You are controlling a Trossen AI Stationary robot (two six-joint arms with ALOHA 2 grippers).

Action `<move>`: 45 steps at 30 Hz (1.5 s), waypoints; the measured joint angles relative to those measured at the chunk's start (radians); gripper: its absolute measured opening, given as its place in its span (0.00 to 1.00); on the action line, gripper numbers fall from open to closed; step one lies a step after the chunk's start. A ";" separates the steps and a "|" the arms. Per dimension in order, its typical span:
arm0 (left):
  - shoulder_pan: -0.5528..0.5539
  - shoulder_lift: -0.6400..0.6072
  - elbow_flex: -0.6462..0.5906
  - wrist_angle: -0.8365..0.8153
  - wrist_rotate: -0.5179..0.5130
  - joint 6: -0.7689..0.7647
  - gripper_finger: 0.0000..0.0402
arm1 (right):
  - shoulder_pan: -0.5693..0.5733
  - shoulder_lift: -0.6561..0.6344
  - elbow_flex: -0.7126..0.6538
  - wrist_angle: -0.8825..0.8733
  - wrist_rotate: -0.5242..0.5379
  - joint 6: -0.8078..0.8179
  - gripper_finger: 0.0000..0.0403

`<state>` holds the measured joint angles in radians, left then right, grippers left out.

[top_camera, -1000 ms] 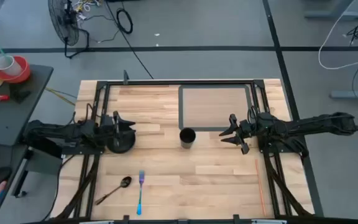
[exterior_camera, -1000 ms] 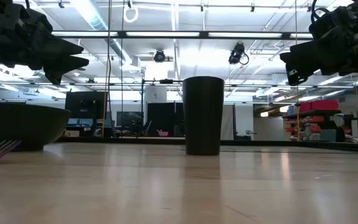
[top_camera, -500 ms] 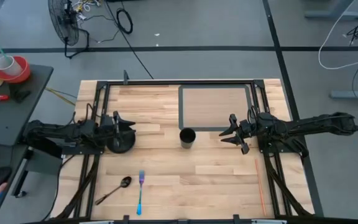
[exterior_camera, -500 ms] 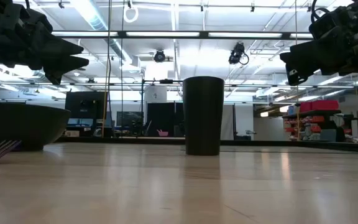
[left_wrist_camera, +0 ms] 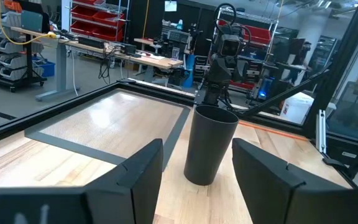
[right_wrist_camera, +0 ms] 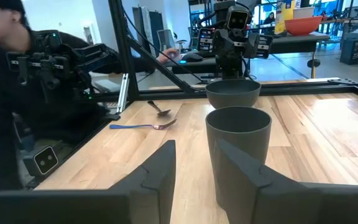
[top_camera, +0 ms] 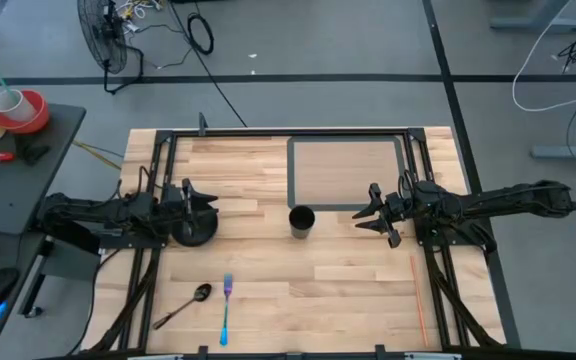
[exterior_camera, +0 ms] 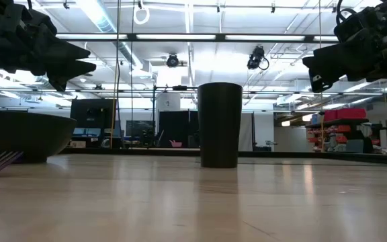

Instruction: Pick & Place Utensil

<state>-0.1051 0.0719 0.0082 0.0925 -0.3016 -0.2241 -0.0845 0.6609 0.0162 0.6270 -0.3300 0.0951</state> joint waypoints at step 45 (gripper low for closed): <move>0.000 0.000 0.000 0.000 0.000 0.000 0.49 | -0.002 0.000 0.000 0.269 0.433 -0.099 0.28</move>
<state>-0.1047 0.0719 0.0082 0.0925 -0.3019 -0.2241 -0.0860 0.6609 0.0162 0.8963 0.1026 -0.0044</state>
